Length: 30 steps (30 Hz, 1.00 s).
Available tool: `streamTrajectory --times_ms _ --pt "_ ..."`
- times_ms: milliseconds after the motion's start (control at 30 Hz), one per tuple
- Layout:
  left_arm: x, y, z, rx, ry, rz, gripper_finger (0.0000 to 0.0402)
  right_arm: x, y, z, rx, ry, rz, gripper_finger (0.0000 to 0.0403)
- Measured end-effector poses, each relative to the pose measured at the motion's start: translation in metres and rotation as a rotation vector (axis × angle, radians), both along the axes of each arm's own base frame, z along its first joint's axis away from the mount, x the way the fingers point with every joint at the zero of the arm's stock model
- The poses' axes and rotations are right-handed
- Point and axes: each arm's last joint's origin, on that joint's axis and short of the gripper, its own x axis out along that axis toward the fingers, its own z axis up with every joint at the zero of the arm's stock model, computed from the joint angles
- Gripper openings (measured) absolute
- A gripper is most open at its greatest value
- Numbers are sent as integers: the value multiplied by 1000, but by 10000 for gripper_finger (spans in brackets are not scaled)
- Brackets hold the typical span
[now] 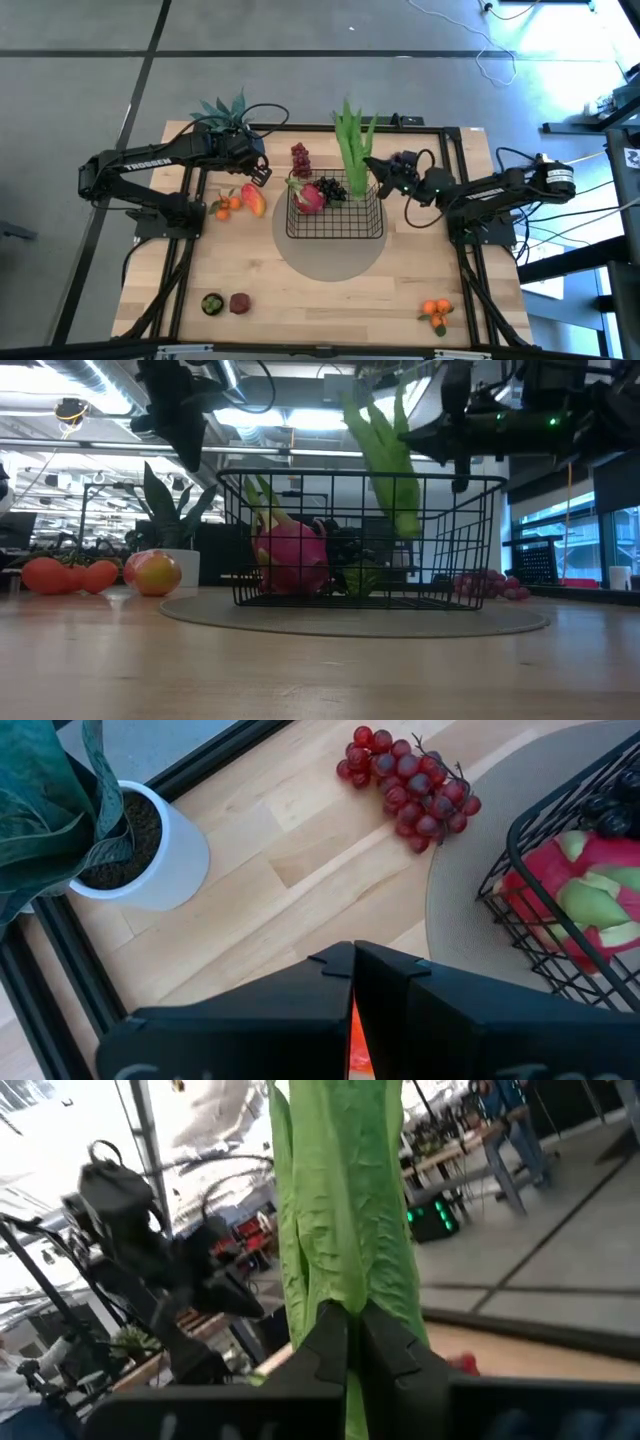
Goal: Build produce basket
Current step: Put the green leaf lettuce into the black wire basket
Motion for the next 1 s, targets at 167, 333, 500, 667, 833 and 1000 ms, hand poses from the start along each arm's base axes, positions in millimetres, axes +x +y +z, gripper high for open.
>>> streamTrajectory --times_ms 167,333,500,667,833,1000 --pt "0 0 0 0 0 1 0 7 -1 -16 61 48 17 0" --pt "0 0 0 0 0 1 0 12 -1 -29 95 94 19 0" --pt "0 0 0 0 -1 2 0 14 -2 -36 101 125 26 0" --pt "0 0 0 -1 -2 4 0 16 -1 -41 100 148 43 0" --pt "0 0 0 -1 -2 4 0 16 -2 -44 104 178 41 0" --pt "0 0 0 -1 -2 4 0 16 -2 -47 109 212 40 3"
